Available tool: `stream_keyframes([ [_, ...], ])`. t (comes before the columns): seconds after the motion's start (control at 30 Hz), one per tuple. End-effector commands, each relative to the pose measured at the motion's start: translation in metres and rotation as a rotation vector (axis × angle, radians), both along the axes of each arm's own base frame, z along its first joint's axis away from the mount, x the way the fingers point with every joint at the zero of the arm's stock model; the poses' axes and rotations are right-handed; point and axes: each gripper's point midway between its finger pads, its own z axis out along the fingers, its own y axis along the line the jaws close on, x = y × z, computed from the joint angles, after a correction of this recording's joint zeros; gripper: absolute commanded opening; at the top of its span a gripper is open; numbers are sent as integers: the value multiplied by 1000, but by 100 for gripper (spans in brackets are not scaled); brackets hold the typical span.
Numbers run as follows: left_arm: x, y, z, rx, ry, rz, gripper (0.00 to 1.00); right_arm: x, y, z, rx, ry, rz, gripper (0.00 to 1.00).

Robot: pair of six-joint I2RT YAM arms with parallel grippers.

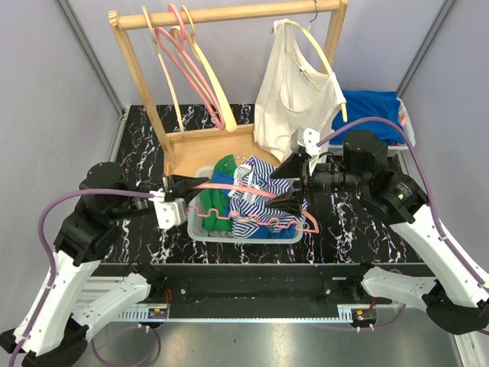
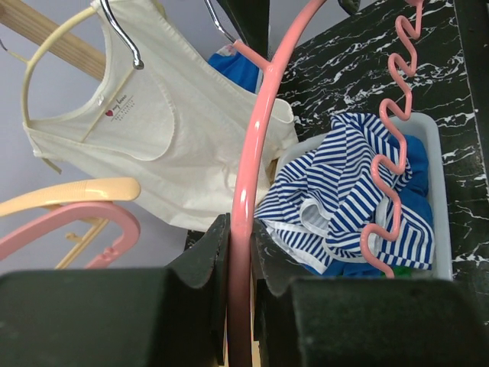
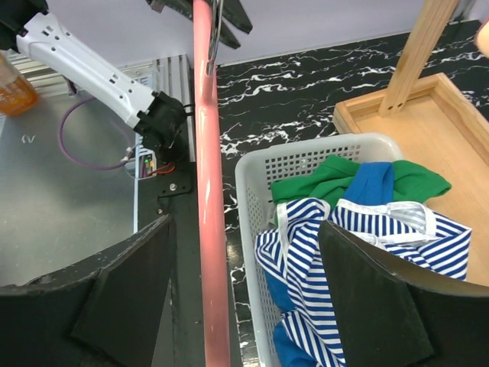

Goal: Remove the tank top from the hanger
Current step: Place the hanger at the clothesline.

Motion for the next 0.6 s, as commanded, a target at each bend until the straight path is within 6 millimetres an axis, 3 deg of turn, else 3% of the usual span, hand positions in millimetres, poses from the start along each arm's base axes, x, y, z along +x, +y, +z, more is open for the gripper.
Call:
stream_keyframes([
  [0.0,-2,-6,42,-77,-157,-43,0,-12,3,12,20,-11,71,82],
  [0.13,3,-9,47,-89,-177,-43,0,-13,6,14,19,1,91,67],
  [0.17,3,-9,48,-92,-182,-43,0,-14,6,14,20,1,93,58],
  [0.23,4,-9,47,-91,-184,-38,0,-15,4,15,23,-4,85,49],
  [0.37,5,-7,47,-99,-189,-22,0,-19,0,19,40,-30,87,0],
  [0.57,9,-3,52,-134,-194,21,0,-30,-14,31,76,-62,61,0],
])
